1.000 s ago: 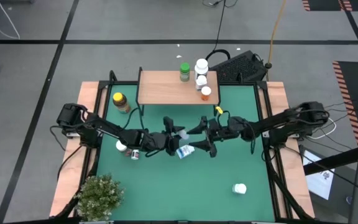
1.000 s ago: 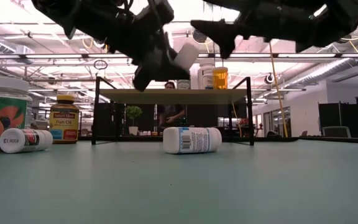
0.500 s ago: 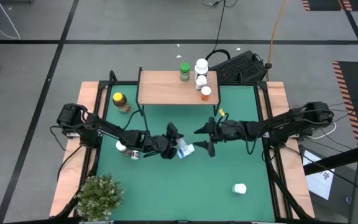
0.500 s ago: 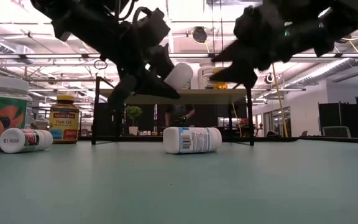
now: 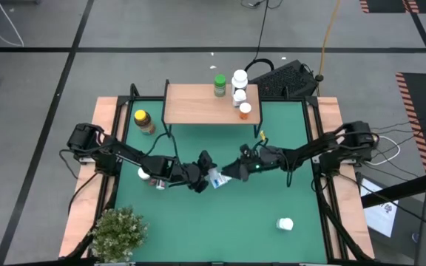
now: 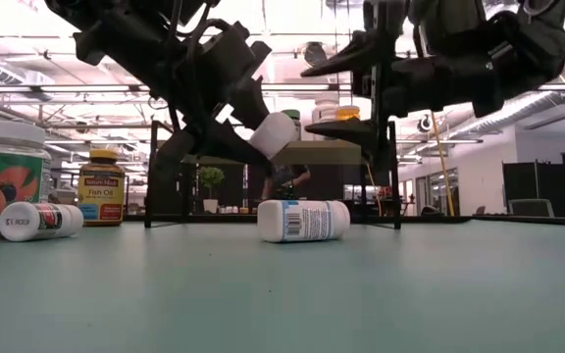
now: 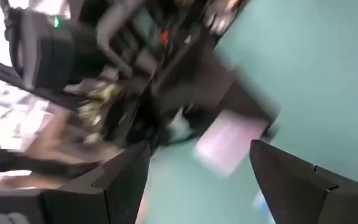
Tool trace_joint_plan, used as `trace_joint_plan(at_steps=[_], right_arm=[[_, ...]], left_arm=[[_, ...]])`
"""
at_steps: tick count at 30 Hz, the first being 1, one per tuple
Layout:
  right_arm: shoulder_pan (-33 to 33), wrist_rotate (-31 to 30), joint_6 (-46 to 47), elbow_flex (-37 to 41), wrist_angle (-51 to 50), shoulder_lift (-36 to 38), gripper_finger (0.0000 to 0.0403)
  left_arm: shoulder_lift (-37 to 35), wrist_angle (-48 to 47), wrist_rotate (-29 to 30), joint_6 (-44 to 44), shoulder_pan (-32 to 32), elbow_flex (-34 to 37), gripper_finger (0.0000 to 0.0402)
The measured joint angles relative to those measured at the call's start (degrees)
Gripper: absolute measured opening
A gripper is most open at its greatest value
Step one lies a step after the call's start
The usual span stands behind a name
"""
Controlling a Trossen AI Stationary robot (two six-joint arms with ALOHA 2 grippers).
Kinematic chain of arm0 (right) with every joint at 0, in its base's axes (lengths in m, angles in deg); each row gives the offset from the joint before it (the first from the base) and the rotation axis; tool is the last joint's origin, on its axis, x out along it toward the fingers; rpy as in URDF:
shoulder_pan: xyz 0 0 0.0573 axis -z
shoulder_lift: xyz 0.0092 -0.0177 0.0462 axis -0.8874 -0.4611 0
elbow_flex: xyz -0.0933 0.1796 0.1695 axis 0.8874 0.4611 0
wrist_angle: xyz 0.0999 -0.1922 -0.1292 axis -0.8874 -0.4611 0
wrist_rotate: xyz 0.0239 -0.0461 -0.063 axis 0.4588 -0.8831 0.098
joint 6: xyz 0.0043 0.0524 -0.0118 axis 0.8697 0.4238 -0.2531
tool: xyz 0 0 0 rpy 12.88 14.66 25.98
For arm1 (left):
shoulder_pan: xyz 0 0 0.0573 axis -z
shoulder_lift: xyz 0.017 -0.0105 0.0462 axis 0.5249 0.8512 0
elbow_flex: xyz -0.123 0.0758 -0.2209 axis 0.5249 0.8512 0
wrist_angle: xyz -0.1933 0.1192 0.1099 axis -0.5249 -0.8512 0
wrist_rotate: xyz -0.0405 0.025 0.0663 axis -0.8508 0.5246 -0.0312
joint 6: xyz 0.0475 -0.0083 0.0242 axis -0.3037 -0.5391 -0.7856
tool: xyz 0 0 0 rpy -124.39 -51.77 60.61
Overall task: Pick and place medicine bottles onto shelf by color
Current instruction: Put the transparent pill bottle on the shelf
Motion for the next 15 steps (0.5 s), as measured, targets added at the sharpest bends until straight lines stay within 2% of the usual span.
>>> trace_joint_plan(at_steps=[4,15], right_arm=[[-0.6,2.4,9.3,0.0,3.0,-2.4,0.027],[-0.9,2.7,14.1,0.0,5.4,-5.8,0.027]], left_arm=[[0.0,0.4,-0.1,-0.8,0.2,0.0,0.0152],[0.0,7.8,-2.0,-3.8,-0.1,0.1,0.0152]])
